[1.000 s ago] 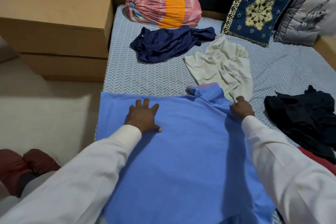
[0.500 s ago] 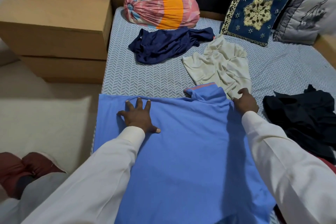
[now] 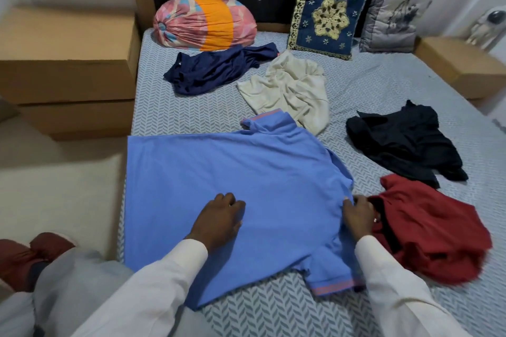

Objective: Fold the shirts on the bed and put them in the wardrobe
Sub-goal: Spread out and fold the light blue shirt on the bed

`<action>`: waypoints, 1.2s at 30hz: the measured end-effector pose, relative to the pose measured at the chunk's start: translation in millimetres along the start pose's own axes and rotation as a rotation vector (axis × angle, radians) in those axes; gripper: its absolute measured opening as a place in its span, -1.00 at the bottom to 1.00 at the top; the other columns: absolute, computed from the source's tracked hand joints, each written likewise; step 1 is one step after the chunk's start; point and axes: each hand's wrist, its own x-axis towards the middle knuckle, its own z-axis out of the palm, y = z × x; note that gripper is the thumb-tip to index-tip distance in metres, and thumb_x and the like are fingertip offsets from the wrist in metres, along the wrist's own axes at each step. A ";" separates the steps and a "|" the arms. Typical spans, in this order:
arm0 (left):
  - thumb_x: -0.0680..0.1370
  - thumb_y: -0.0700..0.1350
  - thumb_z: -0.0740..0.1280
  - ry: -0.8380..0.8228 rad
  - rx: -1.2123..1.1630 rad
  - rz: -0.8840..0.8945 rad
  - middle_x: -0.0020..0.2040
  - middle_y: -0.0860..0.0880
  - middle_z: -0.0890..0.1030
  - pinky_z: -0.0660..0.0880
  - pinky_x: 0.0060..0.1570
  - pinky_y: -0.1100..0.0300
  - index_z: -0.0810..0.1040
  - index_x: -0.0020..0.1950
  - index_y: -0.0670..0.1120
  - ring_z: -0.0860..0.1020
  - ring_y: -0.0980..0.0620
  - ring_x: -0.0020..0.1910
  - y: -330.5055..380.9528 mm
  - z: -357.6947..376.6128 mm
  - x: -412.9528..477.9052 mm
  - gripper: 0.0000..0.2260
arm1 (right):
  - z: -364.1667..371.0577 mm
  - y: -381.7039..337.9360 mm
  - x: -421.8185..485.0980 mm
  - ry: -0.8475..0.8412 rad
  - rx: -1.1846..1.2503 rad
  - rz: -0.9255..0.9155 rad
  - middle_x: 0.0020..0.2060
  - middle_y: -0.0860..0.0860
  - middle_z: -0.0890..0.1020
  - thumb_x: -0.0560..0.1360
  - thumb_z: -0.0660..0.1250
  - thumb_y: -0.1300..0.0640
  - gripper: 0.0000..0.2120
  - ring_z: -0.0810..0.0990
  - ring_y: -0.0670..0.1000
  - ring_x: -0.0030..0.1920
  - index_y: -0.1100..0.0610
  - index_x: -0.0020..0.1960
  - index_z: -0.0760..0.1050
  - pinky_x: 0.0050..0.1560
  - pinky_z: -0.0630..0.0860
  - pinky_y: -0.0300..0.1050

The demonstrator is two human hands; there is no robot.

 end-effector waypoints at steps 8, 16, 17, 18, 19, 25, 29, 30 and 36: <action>0.47 0.25 0.34 -0.242 0.066 0.047 0.21 -0.01 0.38 0.45 0.03 0.02 0.34 0.37 0.05 0.40 -0.08 0.17 30.1 -0.4 -46.4 -0.45 | -33.8 9.7 -3.2 -0.090 0.102 0.087 0.07 0.32 0.62 0.54 0.36 -0.07 -0.64 0.60 0.30 0.08 0.26 0.04 0.53 0.06 0.48 0.04; 0.37 0.25 0.46 -0.475 0.170 0.029 0.16 0.00 0.44 0.43 -0.06 0.09 0.35 0.17 0.01 0.46 -0.04 0.14 34.4 -13.1 -101.8 -0.46 | -59.8 43.0 -24.9 -0.337 0.071 0.094 -0.24 0.23 0.63 0.33 0.53 0.04 -0.73 0.59 0.14 -0.24 0.22 -0.17 0.58 -0.20 0.53 0.12; 0.38 0.22 0.46 -0.475 0.189 0.030 0.17 -0.01 0.43 0.43 -0.06 0.09 0.35 0.19 0.00 0.46 -0.06 0.15 34.1 -13.7 -106.7 -0.46 | -63.5 42.7 -27.0 -0.265 -0.007 0.045 -0.17 0.23 0.62 0.34 0.46 -0.05 -0.71 0.60 0.18 -0.16 0.16 -0.15 0.54 -0.12 0.53 0.11; 0.38 0.18 0.46 -0.469 0.203 0.028 0.18 -0.02 0.41 0.41 -0.09 0.10 0.34 0.21 -0.01 0.46 -0.07 0.16 33.0 -14.3 -111.5 -0.47 | -68.5 37.8 -37.2 -0.176 -0.078 0.016 -0.07 0.24 0.61 0.35 0.43 -0.09 -0.67 0.60 0.23 -0.05 0.15 -0.08 0.50 -0.03 0.52 0.11; 0.39 0.13 0.45 -0.464 0.219 0.025 0.19 -0.03 0.40 0.39 -0.12 0.10 0.33 0.22 -0.01 0.46 -0.08 0.16 31.6 -15.2 -117.8 -0.48 | -65.4 38.1 -41.8 -0.081 -0.144 -0.049 0.03 0.25 0.58 0.36 0.44 -0.08 -0.62 0.57 0.27 0.06 0.15 0.01 0.47 0.04 0.49 0.13; 0.52 -0.15 0.30 -0.417 0.364 -0.141 0.23 -0.12 0.34 0.47 -0.17 -0.03 0.26 0.33 -0.05 0.50 -0.19 0.08 18.9 -20.7 -151.2 -0.59 | -29.2 10.5 -123.0 -0.486 -0.131 -0.678 -0.23 0.02 0.54 0.22 0.53 -0.03 -0.64 0.53 0.12 -0.17 0.02 -0.15 0.41 -0.13 0.45 0.02; 0.57 -0.16 0.25 -0.345 0.461 -0.298 0.27 -0.14 0.38 0.44 -0.10 -0.01 0.21 0.42 -0.07 0.52 -0.18 0.14 11.2 -27.4 -161.5 -0.56 | -9.9 13.2 -151.1 -0.591 -0.389 -0.860 -0.17 -0.02 0.49 0.24 0.38 0.04 -0.76 0.48 0.12 -0.08 -0.08 -0.16 0.37 -0.08 0.45 0.06; 0.57 -0.16 0.24 -0.348 0.478 -0.322 0.28 -0.13 0.41 0.46 -0.02 -0.01 0.24 0.42 -0.08 0.52 -0.18 0.18 8.6 -29.9 -163.8 -0.58 | -8.2 14.8 -150.0 -0.561 -0.416 -0.867 -0.15 -0.01 0.50 0.28 0.36 0.07 -0.79 0.49 0.16 -0.05 -0.08 -0.13 0.40 -0.06 0.45 0.07; 0.57 0.00 0.29 -0.508 0.412 -0.438 0.33 -0.11 0.50 0.47 0.20 0.06 0.45 0.35 -0.05 0.52 -0.11 0.29 -17.5 -38.1 -185.0 -0.64 | -24.2 4.0 -139.5 -0.652 -0.614 -0.871 -0.01 -0.02 0.69 0.36 0.31 -0.01 -0.78 0.62 0.09 0.03 -0.03 -0.04 0.63 -0.04 0.48 -0.11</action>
